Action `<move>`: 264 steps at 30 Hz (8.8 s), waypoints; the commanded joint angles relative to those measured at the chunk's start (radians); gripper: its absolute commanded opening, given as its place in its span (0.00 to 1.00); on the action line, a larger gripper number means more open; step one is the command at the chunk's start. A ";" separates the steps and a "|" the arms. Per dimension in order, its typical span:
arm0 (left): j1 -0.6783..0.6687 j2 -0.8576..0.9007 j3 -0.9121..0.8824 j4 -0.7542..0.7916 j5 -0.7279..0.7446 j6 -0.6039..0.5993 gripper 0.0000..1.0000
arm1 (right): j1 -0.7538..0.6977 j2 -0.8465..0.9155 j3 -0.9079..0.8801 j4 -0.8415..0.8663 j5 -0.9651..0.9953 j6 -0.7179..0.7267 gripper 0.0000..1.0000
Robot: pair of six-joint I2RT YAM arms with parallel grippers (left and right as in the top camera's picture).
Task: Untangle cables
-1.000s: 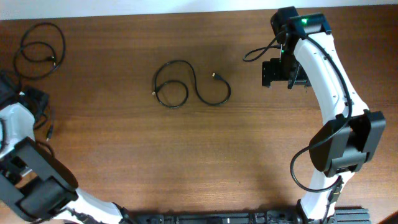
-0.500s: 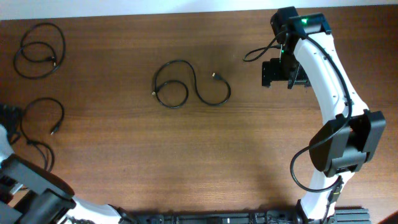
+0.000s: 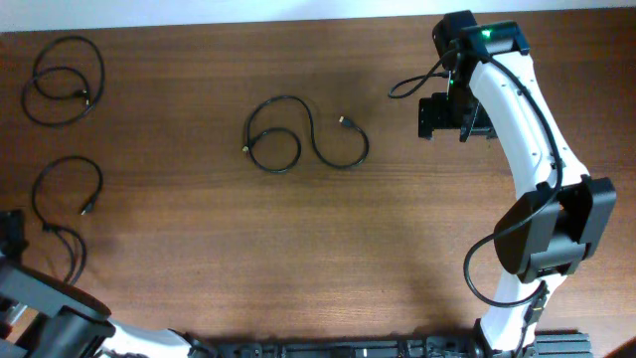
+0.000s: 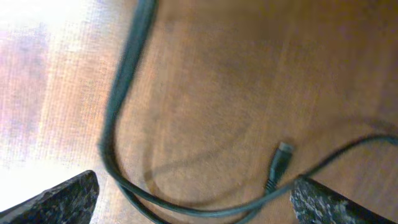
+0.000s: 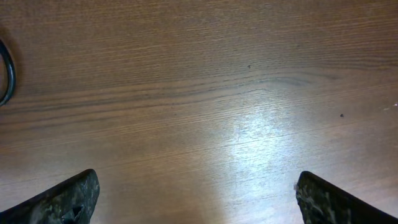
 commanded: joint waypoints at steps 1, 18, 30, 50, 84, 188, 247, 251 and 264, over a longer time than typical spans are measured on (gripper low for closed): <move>0.086 0.011 -0.010 -0.005 -0.083 -0.023 0.99 | -0.005 -0.006 0.000 0.000 0.016 0.004 0.98; 0.120 0.187 -0.010 0.243 0.237 0.256 0.00 | -0.005 -0.006 0.000 0.000 0.016 0.004 0.99; 0.078 0.284 -0.010 0.397 0.129 0.449 0.36 | -0.005 -0.006 0.000 0.000 0.016 0.004 0.99; -0.159 -0.141 0.063 0.368 0.445 0.329 0.93 | -0.005 -0.006 0.000 0.000 0.016 0.004 0.99; -1.458 0.307 0.062 0.387 -0.036 0.188 0.88 | -0.005 -0.006 0.000 0.000 0.016 0.004 0.99; -0.880 -0.204 0.388 -0.125 0.333 0.684 0.99 | 0.235 -0.604 -0.020 -0.197 -0.182 0.037 0.98; -0.879 -0.204 0.388 -0.125 0.333 0.684 0.99 | -0.201 -2.010 -1.922 1.476 -0.315 -0.138 0.98; -0.879 -0.204 0.388 -0.128 0.332 0.684 0.99 | -0.201 -2.005 -1.922 1.434 -0.318 -0.189 0.98; -0.879 -0.204 0.388 -0.129 0.333 0.684 0.99 | -0.201 -2.005 -1.922 1.430 -0.293 -0.310 0.98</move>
